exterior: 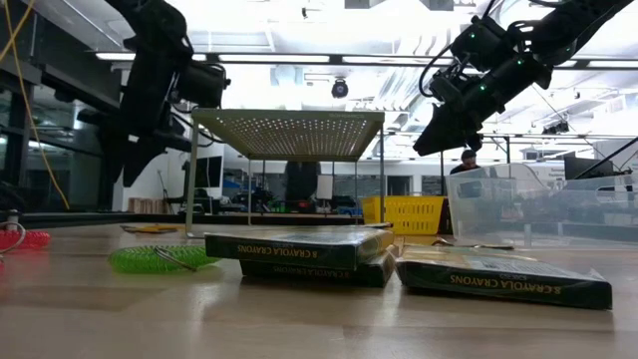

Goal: Pick & Place Office Desk Supplies
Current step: Put the purple rubber band into the black bin

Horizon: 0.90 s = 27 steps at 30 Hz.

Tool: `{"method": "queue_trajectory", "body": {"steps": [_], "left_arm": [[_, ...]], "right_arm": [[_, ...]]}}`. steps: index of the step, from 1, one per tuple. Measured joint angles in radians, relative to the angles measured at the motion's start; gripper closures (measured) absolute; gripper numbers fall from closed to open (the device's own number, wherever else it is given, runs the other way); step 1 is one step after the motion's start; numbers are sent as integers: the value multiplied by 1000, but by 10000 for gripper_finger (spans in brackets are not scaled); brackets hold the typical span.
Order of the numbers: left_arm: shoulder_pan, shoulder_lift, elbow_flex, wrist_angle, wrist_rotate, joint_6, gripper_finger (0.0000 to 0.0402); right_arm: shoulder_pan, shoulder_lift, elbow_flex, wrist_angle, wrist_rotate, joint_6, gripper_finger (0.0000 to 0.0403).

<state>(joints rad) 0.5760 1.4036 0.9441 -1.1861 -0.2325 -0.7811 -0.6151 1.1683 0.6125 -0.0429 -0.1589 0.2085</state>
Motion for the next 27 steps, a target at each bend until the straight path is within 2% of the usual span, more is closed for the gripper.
{"method": "queue_trajectory", "body": {"steps": [10, 19, 27], "left_arm": [[12, 0, -114, 145, 64, -2, 274], [4, 0, -131, 273, 66, -21, 274], [-3, 0, -162, 279, 53, -61, 274]], "right_arm": [[0, 0, 0, -5, 0, 0, 308], [0, 0, 0, -6, 0, 0, 308], [0, 0, 0, -6, 0, 2, 308]]}}
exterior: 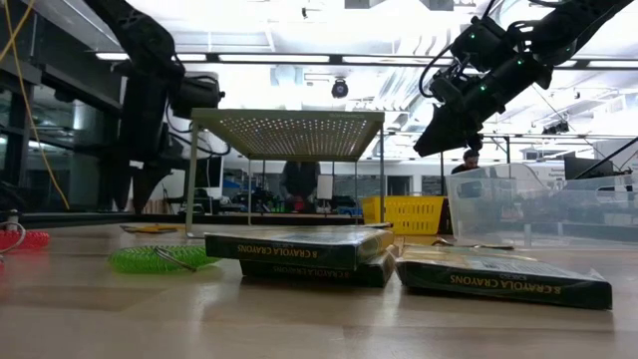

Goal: Pick & Place Office Desk Supplies
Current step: Put the purple rubber band into the black bin

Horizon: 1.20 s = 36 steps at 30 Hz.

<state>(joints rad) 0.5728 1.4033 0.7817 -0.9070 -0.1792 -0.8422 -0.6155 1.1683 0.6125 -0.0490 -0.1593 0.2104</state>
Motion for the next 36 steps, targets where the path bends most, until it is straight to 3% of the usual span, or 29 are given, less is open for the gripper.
{"method": "queue_trajectory", "body": {"steps": [20, 36], "left_arm": [[-7, 0, -28, 51, -3, -55, 274], [-78, 0, -50, 52, -85, -139, 274]], "right_arm": [[0, 0, 0, 0, 0, 2, 308], [0, 0, 0, 0, 0, 2, 308]]}}
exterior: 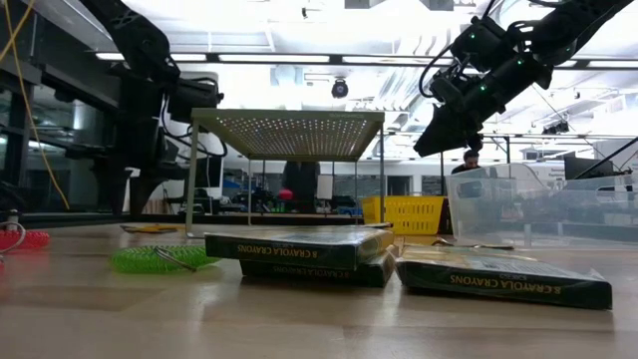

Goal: Pick & Place Office Desk Supplies
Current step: Put the purple rubber band into the black bin

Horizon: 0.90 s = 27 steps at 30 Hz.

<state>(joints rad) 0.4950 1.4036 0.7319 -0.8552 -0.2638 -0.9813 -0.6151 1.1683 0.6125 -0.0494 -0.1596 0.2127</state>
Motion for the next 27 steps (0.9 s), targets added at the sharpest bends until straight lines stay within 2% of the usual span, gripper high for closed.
{"method": "queue_trajectory", "body": {"steps": [27], "left_arm": [[16, 0, -48, 56, 56, -31, 278]], "right_arm": [[0, 0, 0, 0, 0, 0, 308]]}}
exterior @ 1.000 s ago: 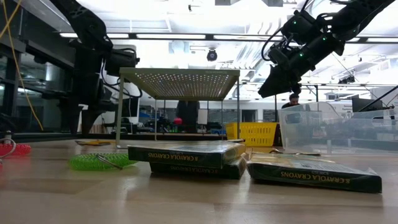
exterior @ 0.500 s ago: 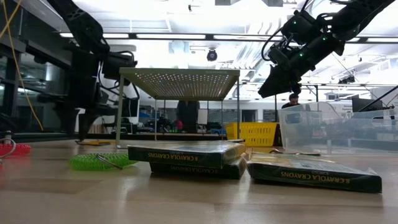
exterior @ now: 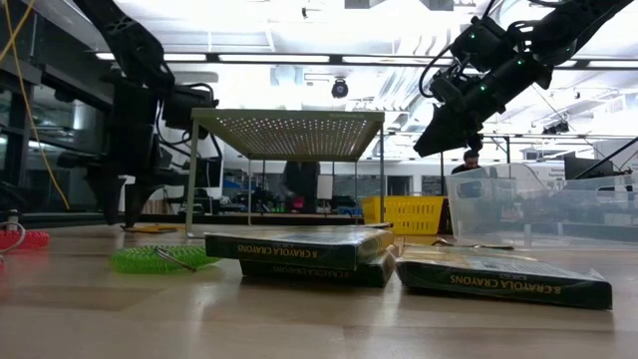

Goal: Pick & Place Office Desk Supplies
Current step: Put the purple rubber band into the black bin

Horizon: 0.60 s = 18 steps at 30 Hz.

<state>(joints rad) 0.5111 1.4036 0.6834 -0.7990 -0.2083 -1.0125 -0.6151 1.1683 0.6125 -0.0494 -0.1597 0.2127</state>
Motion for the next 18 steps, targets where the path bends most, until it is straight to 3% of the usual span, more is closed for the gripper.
{"method": "queue_trajectory", "body": {"steps": [18], "left_arm": [[26, 42, 3, 8, 18, 2, 291]], "right_arm": [[0, 0, 0, 0, 0, 0, 308]]}}
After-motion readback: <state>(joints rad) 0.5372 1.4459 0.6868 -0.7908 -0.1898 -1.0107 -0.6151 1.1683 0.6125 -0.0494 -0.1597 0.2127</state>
